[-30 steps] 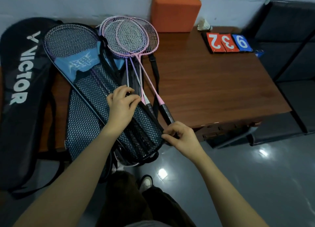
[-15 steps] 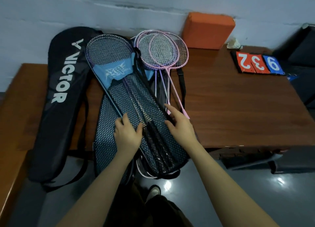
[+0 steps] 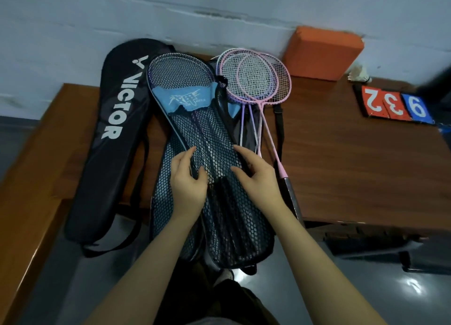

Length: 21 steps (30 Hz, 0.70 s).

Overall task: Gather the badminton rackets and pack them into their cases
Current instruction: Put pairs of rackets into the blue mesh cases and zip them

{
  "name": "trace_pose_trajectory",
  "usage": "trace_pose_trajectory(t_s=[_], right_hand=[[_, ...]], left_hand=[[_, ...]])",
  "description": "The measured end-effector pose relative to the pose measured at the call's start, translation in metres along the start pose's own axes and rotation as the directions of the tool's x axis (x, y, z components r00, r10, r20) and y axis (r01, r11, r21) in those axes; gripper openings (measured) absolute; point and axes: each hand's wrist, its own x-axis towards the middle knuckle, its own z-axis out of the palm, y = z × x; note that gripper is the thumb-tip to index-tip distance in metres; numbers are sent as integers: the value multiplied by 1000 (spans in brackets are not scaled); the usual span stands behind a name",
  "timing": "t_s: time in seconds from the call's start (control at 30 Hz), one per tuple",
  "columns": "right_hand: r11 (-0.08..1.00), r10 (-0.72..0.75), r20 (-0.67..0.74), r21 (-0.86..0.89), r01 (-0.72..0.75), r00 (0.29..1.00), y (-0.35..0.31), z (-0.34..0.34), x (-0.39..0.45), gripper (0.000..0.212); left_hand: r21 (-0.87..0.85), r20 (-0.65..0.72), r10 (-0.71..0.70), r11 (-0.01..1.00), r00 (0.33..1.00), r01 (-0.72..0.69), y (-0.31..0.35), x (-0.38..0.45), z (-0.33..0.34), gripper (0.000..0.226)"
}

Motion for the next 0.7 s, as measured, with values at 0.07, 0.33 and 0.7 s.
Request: trace_pose_trajectory(t_s=[0.07,0.33,0.7], right_hand=[[1000,9,11,-26,-9,1000,-3,8,2,43],[998,-62,-68,24,64,996,-37,38,3,38],[979,-202,-213,-13,204,956,-109,109,36,32]], left_hand=[[12,-2,26,1000,1000,-26,3,0,-10,40],[113,-28,255,962,967,-250,24,8,-62,34],[217,-7,395,897,919,-384,-1,76,-141,31]])
